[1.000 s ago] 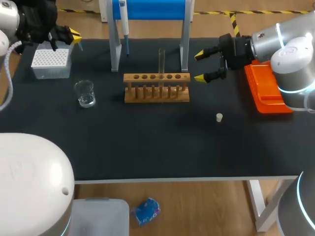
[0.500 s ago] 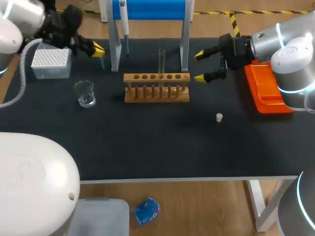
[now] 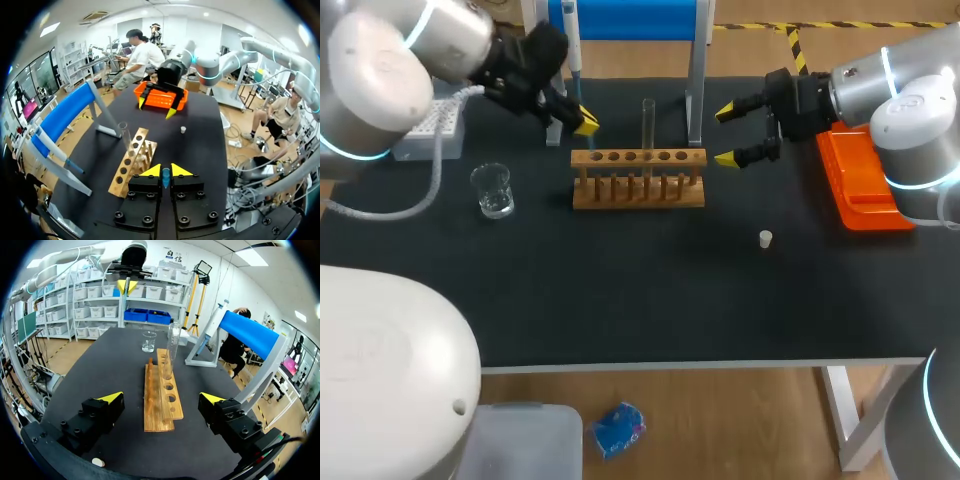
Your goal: Invert the test tube, pick up the pipette, mount the tip to pipette, aspirate from beaker and dispense into the tube, eject the tip, return the pipette, and cap with the stopper.
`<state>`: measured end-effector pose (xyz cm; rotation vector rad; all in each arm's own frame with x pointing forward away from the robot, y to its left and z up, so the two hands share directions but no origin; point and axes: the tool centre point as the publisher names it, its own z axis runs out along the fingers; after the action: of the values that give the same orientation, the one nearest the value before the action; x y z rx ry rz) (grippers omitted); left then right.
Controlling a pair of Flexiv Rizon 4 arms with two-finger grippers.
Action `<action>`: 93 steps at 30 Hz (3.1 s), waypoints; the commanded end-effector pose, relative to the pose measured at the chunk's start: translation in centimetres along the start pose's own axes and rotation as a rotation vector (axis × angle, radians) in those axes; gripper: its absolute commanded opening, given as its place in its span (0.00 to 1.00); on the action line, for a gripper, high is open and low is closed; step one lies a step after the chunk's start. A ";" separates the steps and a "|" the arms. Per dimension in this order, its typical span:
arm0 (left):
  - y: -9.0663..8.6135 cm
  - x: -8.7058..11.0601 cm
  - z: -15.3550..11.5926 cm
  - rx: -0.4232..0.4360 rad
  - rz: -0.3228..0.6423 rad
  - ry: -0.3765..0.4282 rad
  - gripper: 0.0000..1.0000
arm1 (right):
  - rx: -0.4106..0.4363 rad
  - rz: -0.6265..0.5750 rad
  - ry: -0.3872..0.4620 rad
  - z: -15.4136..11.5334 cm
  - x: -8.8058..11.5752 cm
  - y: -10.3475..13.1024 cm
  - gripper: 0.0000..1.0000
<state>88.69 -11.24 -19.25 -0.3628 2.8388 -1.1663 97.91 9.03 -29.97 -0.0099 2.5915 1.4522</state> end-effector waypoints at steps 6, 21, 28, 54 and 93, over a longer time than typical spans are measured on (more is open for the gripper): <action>-1.1 0.3 3.8 0.014 0.059 0.097 0.00 | -0.001 -0.001 0.000 -0.1 0.0 0.0 1.00; -2.5 -0.1 5.8 0.006 0.059 0.089 0.00 | -0.001 -0.001 0.000 -0.1 0.0 0.0 1.00; -3.0 0.2 5.3 0.015 0.073 0.092 0.00 | -0.001 -0.001 0.000 -0.1 0.0 0.0 1.00; -3.0 0.2 5.3 0.015 0.073 0.092 0.00 | -0.174 -0.095 0.101 -1.0 8.6 9.1 1.00; -3.0 0.2 5.3 0.015 0.073 0.092 0.00 | -0.525 0.101 0.239 8.5 9.0 12.6 1.00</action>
<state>89.75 -17.03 -21.09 -0.2097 2.8853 -1.2245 89.20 23.17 -24.94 -0.1289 2.3217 2.2513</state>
